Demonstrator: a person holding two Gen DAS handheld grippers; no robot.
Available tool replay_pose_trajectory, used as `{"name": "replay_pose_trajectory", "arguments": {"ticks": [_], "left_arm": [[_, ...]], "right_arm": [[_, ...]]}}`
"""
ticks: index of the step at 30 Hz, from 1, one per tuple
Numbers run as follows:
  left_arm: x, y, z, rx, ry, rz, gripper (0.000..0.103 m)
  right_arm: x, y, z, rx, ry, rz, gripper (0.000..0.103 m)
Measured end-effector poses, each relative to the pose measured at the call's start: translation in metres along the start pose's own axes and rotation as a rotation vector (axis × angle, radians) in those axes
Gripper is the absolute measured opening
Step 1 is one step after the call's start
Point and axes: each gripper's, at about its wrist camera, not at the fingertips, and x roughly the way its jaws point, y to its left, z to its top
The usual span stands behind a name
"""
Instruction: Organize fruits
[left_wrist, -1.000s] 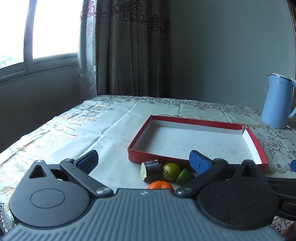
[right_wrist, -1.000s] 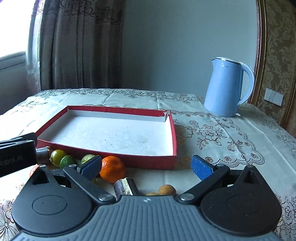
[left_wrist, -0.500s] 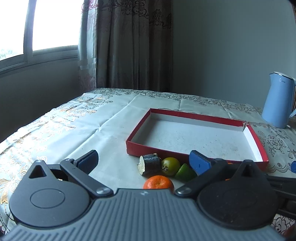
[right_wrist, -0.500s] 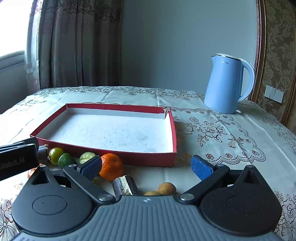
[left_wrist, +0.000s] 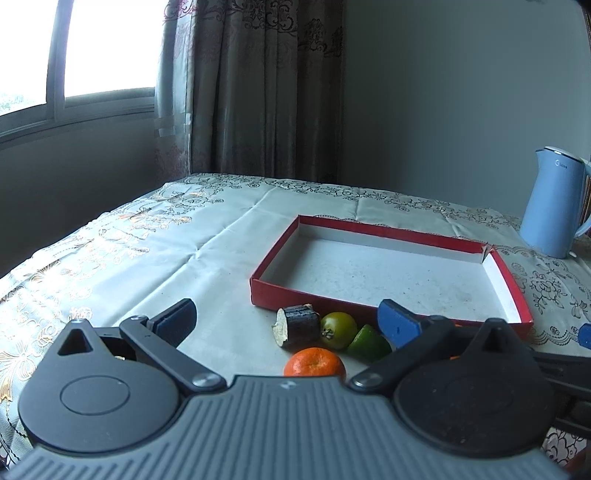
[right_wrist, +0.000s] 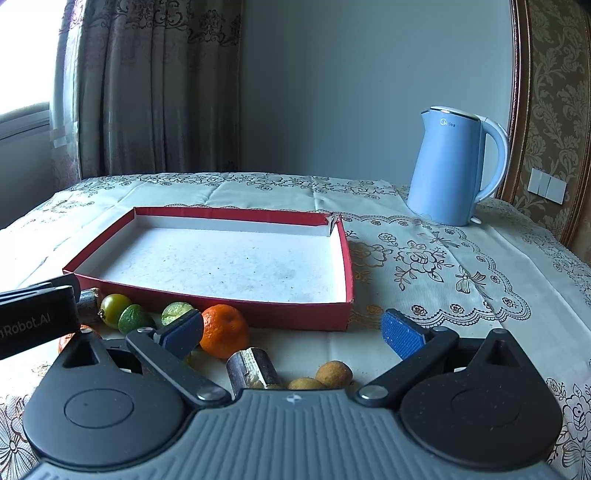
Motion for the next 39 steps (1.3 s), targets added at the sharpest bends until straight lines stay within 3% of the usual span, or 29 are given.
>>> {"name": "replay_pose_trajectory", "arguments": {"ticks": [22,29,33,39], "left_arm": [[0.009,0.01,-0.009,0.018,0.006,0.018,0.103],[0.013,0.029,-0.018,0.053,-0.04,0.048,0.103],[0.025,0.046,-0.022,0.018,-0.01,0.062,0.103],[0.038,0.059,-0.029,-0.018,0.02,0.062,0.103]], "right_arm": [[-0.006,-0.022,-0.009,0.039,-0.071,0.023,0.103],[-0.014,-0.035,-0.025,-0.052,-0.129,0.12,0.103],[-0.021,-0.043,-0.034,-0.118,-0.147,0.201,0.103],[-0.019,-0.041,-0.038,-0.208,-0.124,0.191,0.103]]}}
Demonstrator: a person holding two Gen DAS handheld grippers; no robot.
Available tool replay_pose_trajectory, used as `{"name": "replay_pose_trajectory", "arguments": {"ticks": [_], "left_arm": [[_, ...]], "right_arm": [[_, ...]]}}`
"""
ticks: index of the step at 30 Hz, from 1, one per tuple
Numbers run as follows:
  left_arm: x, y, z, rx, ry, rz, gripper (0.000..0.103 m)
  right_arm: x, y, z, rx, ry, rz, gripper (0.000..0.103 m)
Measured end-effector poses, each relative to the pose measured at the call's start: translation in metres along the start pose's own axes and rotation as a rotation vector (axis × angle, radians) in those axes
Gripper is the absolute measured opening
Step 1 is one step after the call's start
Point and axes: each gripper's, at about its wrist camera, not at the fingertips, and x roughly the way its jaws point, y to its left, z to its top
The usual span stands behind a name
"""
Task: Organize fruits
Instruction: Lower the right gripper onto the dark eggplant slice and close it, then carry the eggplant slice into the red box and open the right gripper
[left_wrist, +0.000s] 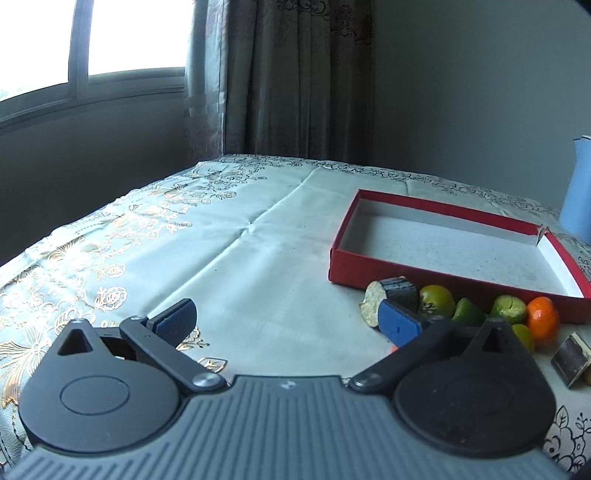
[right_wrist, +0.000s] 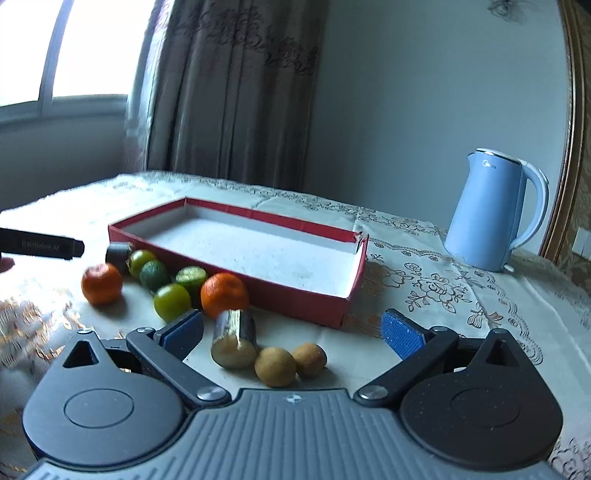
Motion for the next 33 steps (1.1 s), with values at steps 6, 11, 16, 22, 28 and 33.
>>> {"name": "replay_pose_trajectory", "arguments": {"ticks": [6,11,16,22,28,33], "left_arm": [[0.003,0.006,-0.001,-0.025,0.006,-0.026,0.103],[0.007,0.008,-0.001,-0.04,0.027,-0.038,0.103],[0.008,0.008,-0.001,-0.041,0.032,-0.044,0.103],[0.009,0.01,-0.001,-0.057,0.043,-0.053,0.103],[0.01,0.01,-0.001,-0.058,0.042,-0.053,0.103],[0.01,0.009,-0.002,-0.054,0.037,-0.054,0.103]], "right_arm": [[0.012,0.005,-0.002,-0.027,0.045,0.029,0.081],[0.024,0.013,0.001,-0.032,0.092,0.076,0.067],[0.037,0.023,0.007,-0.062,0.113,0.101,0.064],[0.056,0.031,0.007,-0.086,0.186,0.097,0.041],[0.058,0.033,0.008,-0.093,0.198,0.105,0.032],[0.049,0.03,0.011,-0.049,0.176,0.135,0.032]]}}
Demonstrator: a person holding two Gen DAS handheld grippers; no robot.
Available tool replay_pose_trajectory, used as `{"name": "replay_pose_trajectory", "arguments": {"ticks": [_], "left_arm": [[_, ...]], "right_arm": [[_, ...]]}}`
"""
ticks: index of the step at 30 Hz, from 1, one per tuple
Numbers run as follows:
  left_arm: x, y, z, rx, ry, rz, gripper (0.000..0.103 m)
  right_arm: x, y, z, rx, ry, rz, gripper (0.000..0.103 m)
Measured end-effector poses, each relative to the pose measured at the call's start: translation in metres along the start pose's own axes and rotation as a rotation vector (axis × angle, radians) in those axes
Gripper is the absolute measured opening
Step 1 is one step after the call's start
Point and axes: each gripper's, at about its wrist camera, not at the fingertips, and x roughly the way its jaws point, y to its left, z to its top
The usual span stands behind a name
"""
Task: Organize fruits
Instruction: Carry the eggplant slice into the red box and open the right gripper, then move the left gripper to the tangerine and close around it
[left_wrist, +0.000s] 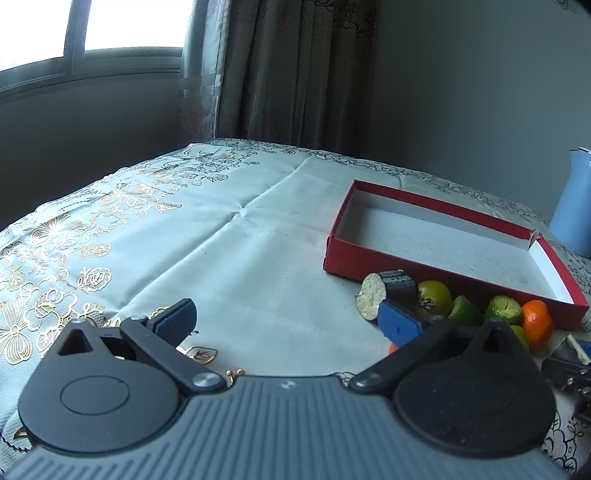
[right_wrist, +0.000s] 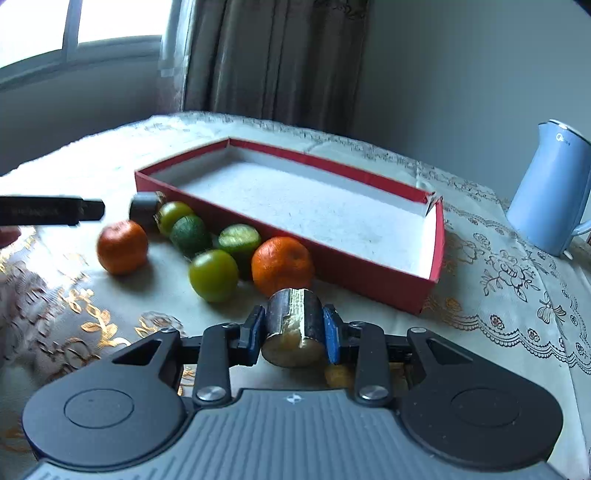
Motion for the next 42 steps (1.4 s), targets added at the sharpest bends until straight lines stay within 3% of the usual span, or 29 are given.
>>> {"name": "replay_pose_trajectory", "arguments": {"ticks": [6,9,16,19,22,25,28,31,32,33,34,36,39,42], "left_arm": [[0.0,-0.001,0.0,0.004,-0.001,0.006,0.103],[-0.001,-0.002,-0.001,0.009,-0.006,0.013,0.103],[-0.004,0.003,-0.001,-0.01,-0.018,0.022,0.103],[-0.006,0.005,-0.001,-0.026,-0.019,0.037,0.103],[-0.014,0.005,-0.003,-0.039,-0.072,0.043,0.103],[-0.018,0.002,-0.004,-0.003,-0.094,0.024,0.103],[-0.02,-0.006,-0.005,0.035,-0.139,0.018,0.103],[-0.021,-0.018,-0.006,0.11,-0.153,-0.005,0.103],[-0.022,-0.021,-0.007,0.128,-0.158,-0.006,0.103],[-0.023,-0.022,-0.008,0.137,-0.163,-0.005,0.103],[-0.024,-0.023,-0.01,0.143,-0.169,-0.005,0.103],[-0.026,-0.024,-0.011,0.151,-0.18,-0.01,0.103],[-0.03,-0.022,-0.014,0.161,-0.212,-0.042,0.103],[-0.035,-0.026,-0.016,0.179,-0.243,-0.038,0.103]], "right_arm": [[-0.024,-0.013,0.026,0.044,-0.105,0.015,0.032],[-0.013,-0.032,0.049,0.078,-0.124,0.015,0.032],[0.071,-0.079,0.084,0.177,-0.022,0.019,0.032],[0.099,-0.086,0.088,0.162,0.008,-0.013,0.032],[0.118,-0.086,0.088,0.14,0.048,-0.06,0.034],[0.126,-0.081,0.093,0.098,0.08,-0.087,0.036],[0.112,-0.075,0.103,0.039,0.075,-0.11,0.036],[0.079,-0.085,0.113,0.094,0.017,-0.082,0.037],[0.064,-0.089,0.114,0.115,-0.023,-0.088,0.039],[0.05,-0.093,0.112,0.132,-0.057,-0.096,0.049],[0.037,-0.097,0.108,0.152,-0.095,-0.109,0.06],[0.012,-0.107,0.093,0.192,-0.18,-0.12,0.07],[-0.008,-0.119,0.065,0.23,-0.245,-0.144,0.07],[-0.013,-0.123,0.037,0.238,-0.242,-0.155,0.07]]}}
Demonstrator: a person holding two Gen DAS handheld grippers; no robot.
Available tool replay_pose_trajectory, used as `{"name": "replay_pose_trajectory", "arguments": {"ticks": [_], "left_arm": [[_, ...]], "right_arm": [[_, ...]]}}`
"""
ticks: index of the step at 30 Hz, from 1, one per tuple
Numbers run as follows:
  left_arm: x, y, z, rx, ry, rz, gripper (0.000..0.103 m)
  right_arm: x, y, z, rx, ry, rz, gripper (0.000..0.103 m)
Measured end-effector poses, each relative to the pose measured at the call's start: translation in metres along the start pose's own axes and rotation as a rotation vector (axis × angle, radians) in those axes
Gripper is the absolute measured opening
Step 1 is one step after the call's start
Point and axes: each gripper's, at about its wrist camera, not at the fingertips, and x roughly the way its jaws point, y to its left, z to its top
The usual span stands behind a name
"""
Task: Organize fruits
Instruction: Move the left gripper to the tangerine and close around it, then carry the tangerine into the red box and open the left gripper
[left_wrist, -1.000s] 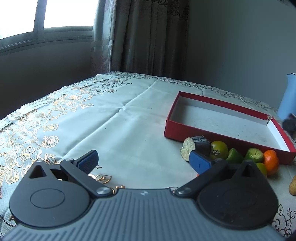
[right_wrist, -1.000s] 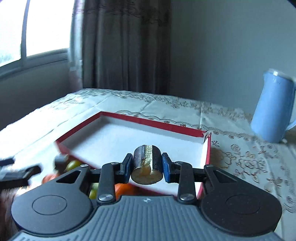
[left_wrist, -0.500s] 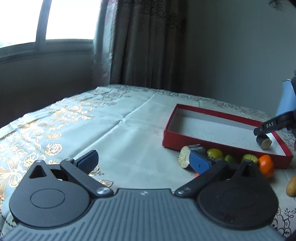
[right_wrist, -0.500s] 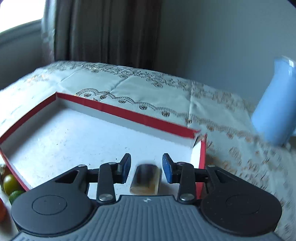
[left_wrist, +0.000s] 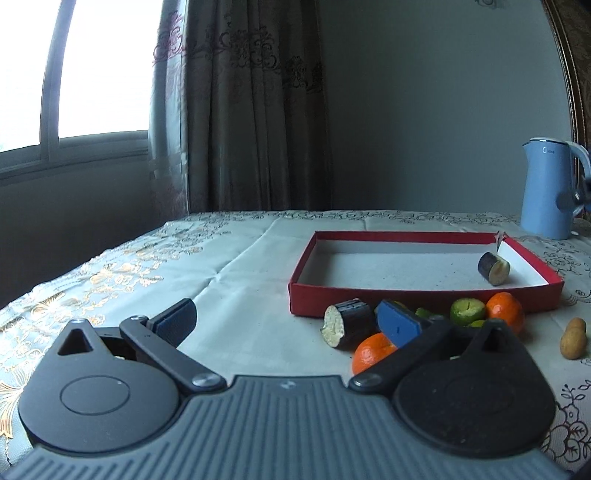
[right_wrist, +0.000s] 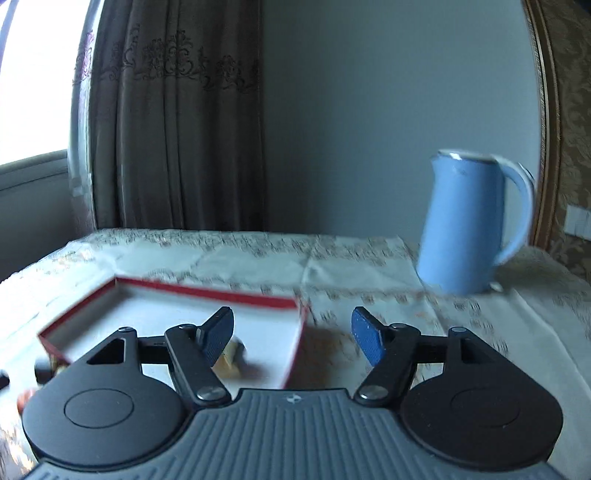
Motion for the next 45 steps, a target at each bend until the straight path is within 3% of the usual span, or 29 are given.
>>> {"name": "replay_pose_trajectory", "arguments": {"ticks": [3,7,11,15,21,24,27,32,34,37,45], "left_arm": [[-0.005,-0.005,0.0,0.02,-0.031,0.017,0.103],[-0.009,-0.015,0.01,-0.021,0.056,-0.021,0.103],[-0.013,-0.04,0.019,0.074,0.093,-0.101,0.103],[-0.001,-0.061,0.015,0.152,0.126,-0.094,0.103],[0.031,-0.062,0.0,0.12,0.277,-0.095,0.103],[0.036,-0.053,0.001,0.08,0.29,-0.103,0.102],[0.041,-0.051,0.003,0.089,0.303,-0.104,0.089],[0.054,-0.045,0.002,0.057,0.365,-0.109,0.084],[0.057,-0.042,0.004,0.024,0.379,-0.131,0.063],[0.056,-0.045,0.009,0.021,0.388,-0.138,0.044],[0.051,-0.05,0.015,0.023,0.394,-0.072,0.043]], "right_arm": [[-0.015,-0.012,-0.027,0.033,-0.036,0.021,0.07],[-0.022,-0.028,-0.045,0.084,-0.063,0.021,0.07],[-0.015,-0.039,-0.05,0.157,-0.103,0.035,0.07],[-0.006,-0.042,-0.055,0.197,-0.093,0.052,0.07],[-0.003,-0.044,-0.059,0.217,-0.085,0.046,0.075],[-0.002,-0.043,-0.06,0.21,-0.074,0.043,0.075],[-0.001,-0.042,-0.06,0.209,-0.068,0.041,0.075],[-0.001,-0.041,-0.06,0.208,-0.067,0.032,0.075],[-0.002,-0.041,-0.06,0.208,-0.066,0.033,0.075],[-0.001,-0.041,-0.06,0.208,-0.062,0.036,0.075],[-0.001,-0.041,-0.059,0.213,-0.062,0.043,0.075]]}}
